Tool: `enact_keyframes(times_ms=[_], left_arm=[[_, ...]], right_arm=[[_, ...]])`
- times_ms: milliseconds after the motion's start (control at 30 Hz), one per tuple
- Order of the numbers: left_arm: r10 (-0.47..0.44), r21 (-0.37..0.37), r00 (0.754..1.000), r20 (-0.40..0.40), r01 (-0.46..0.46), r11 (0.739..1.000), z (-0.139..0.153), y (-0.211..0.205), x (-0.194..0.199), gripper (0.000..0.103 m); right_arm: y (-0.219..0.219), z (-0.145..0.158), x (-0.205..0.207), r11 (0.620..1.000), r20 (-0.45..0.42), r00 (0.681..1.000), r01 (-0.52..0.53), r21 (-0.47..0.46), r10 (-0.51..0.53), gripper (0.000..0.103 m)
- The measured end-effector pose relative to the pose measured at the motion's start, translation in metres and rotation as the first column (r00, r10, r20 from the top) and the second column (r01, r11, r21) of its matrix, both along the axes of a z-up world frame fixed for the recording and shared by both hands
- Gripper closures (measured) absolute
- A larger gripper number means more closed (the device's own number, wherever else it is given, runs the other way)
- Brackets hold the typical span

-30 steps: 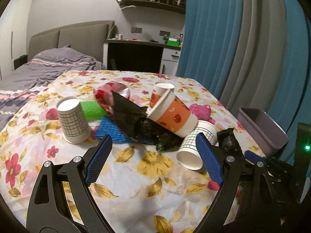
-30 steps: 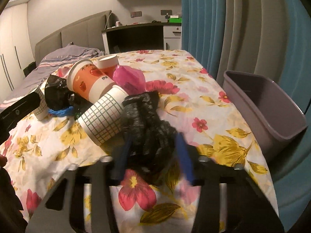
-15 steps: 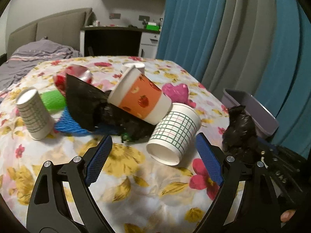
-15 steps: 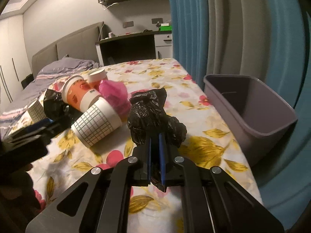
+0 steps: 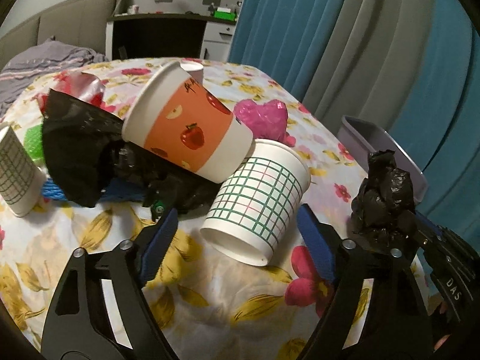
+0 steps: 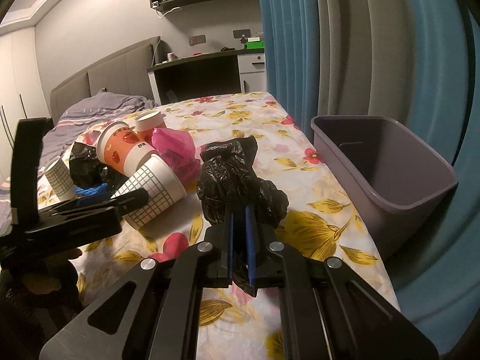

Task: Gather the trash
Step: 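Grasp the white green-grid cup with the left tool while the right tool holds the black bag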

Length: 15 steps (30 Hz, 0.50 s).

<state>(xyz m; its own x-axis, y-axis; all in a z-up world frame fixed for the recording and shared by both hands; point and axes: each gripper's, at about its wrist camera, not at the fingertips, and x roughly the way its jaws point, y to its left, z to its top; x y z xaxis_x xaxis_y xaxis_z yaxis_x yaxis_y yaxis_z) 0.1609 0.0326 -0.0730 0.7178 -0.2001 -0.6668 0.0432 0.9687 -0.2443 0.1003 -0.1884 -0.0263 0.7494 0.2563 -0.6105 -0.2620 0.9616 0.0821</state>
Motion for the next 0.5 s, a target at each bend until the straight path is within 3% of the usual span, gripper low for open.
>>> enact_keyframes(times_ms=[267, 500], left_arm=[[-0.027, -0.007, 0.999, -0.027, 0.026, 1.0, -0.0045, -0.0031, 0.0035, 0.038], [-0.038, -0.017, 0.999, -0.017, 0.038, 0.999, -0.0032, -0.0029, -0.0005, 0.04]], right_arm=[[0.0001, 0.0, 0.0002, 1.0, -0.001, 1.0, -0.002, 0.001, 0.002, 0.095], [-0.0005, -0.0003, -0.0004, 1.0, -0.001, 1.0, -0.002, 0.002, 0.002, 0.095]])
